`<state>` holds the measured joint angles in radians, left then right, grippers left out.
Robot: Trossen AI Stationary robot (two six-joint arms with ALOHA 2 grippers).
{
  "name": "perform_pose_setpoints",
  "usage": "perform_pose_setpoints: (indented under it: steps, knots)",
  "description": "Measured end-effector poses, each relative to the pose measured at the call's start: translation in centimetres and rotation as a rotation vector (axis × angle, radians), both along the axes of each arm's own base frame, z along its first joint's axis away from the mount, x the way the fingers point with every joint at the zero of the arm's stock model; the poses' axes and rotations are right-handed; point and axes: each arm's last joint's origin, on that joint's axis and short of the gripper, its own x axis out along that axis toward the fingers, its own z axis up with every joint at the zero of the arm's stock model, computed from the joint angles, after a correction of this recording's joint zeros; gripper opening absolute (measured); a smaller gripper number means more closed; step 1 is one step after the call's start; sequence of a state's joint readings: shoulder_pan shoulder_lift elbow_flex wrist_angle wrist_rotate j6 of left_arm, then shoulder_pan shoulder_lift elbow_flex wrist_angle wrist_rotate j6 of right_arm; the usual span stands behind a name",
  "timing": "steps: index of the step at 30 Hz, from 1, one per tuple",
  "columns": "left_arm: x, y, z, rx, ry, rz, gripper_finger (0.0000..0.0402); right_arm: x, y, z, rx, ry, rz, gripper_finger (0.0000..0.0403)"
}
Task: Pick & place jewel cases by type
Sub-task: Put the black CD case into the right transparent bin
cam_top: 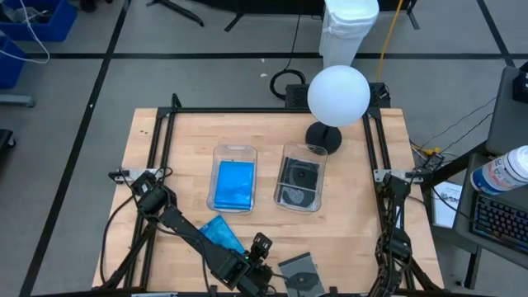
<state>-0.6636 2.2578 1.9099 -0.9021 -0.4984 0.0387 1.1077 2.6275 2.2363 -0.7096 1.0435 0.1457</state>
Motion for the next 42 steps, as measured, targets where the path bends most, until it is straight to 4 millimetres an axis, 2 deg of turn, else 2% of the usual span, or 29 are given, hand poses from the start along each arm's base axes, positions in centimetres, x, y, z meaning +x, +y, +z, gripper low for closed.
perform_pose_setpoints:
  steps: [13, 22, 30, 35, 42]
  knots:
    - [0.0, 0.0, 0.0, 0.002, 0.001, -0.003, 0.0186, 0.1, -1.5, -2.5, -0.106, 0.018, -0.020, 0.0228]
    - [0.0, 0.0, 0.0, 0.002, 0.001, -0.002, 0.0186, 0.7, -2.6, -3.3, -0.158, -0.008, -0.056, 0.0224]
    - [0.0, 0.0, 0.0, 0.001, 0.001, -0.002, 0.0186, 0.2, -3.5, -4.9, -0.122, 0.016, -0.088, 0.0202]
    - [0.0, 0.0, 0.0, 0.001, 0.000, -0.002, 0.0186, 0.0, -3.6, -5.1, -0.086, 0.012, -0.107, 0.0183]
    - [0.0, 0.0, 0.0, 0.000, 0.000, -0.001, 0.0186, 0.3, -3.2, -5.0, -0.042, -0.010, -0.101, 0.0131]
